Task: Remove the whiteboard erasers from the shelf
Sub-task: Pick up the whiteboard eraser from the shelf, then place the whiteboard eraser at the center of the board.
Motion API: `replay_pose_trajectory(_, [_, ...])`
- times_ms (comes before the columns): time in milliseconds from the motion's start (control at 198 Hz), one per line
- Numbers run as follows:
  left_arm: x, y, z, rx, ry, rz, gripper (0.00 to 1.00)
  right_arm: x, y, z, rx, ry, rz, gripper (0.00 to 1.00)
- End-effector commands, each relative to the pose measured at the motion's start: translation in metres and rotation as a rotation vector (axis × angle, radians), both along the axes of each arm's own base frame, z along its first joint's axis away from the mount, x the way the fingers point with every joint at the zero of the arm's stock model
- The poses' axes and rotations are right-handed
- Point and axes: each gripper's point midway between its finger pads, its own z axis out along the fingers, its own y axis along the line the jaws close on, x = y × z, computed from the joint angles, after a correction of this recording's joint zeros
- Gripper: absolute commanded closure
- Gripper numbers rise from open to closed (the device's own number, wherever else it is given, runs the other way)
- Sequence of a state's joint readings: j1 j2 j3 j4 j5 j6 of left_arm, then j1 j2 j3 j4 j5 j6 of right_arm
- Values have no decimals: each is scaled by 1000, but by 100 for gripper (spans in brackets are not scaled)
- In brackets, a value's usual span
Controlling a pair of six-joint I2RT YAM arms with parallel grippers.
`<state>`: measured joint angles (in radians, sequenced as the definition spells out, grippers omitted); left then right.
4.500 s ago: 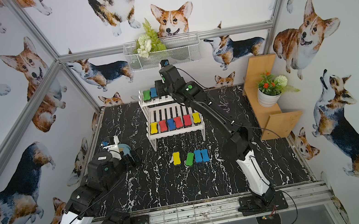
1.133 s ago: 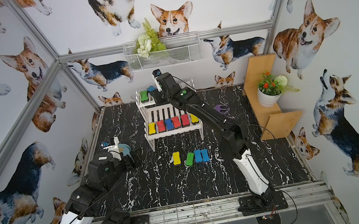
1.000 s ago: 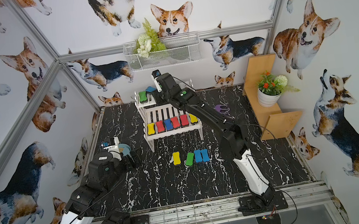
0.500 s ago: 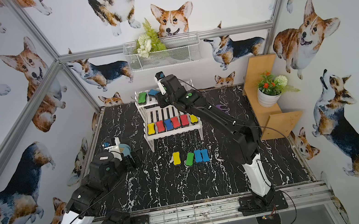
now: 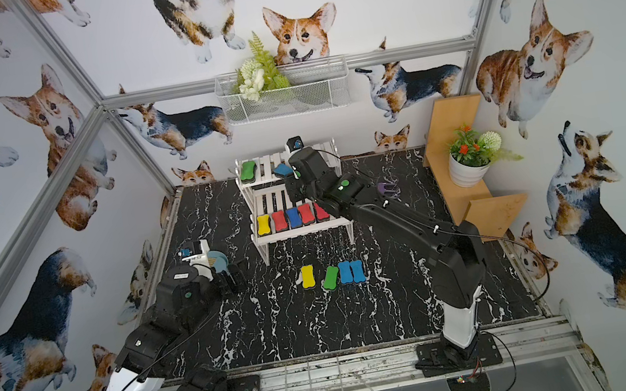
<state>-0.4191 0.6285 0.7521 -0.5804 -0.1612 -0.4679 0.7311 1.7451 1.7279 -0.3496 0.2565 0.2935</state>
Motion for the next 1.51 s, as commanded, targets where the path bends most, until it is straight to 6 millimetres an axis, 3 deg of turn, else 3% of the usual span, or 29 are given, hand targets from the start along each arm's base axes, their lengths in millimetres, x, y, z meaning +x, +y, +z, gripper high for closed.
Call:
replay_pose_trajectory(0, [3, 1, 11, -8, -36, 8, 1, -15, -8, 26, 63, -84, -57, 60])
replay_pose_trajectory(131, [5, -1, 11, -14, -38, 6, 1, -51, -23, 26, 98, -81, -66, 61])
replay_pose_trajectory(272, [6, -3, 11, -20, -40, -2, 1, -99, -44, 3, 119, -34, -82, 61])
replay_pose_trajectory(514, [7, -7, 8, -28, -36, -17, 1, -177, -101, -86, 149, 156, -168, 62])
replay_pose_trajectory(696, [8, -9, 6, -38, -31, -26, 1, -210, -141, -164, 149, 297, -261, 62])
replay_pose_trajectory(787, [9, -10, 5, -40, -26, -26, 1, -210, -154, -188, 151, 308, -310, 62])
replay_pose_trajectory(918, [10, -12, 4, -47, -21, -28, 1, -193, -175, -226, 130, 359, -383, 62])
replay_pose_trajectory(1019, [9, -12, 5, -51, -19, -30, 1, -183, -186, -243, 110, 372, -416, 62])
replay_pose_trajectory(1251, [8, -10, 3, -49, -17, -24, 1, -168, -179, -259, 72, 384, -399, 62])
replay_pose_trajectory(1367, [7, -9, 2, -44, -13, -20, 1, -170, -179, -276, 41, 426, -417, 62])
replay_pose_trajectory(1508, [7, -9, 2, -43, -13, -19, 1, -166, -179, -280, 43, 424, -438, 62])
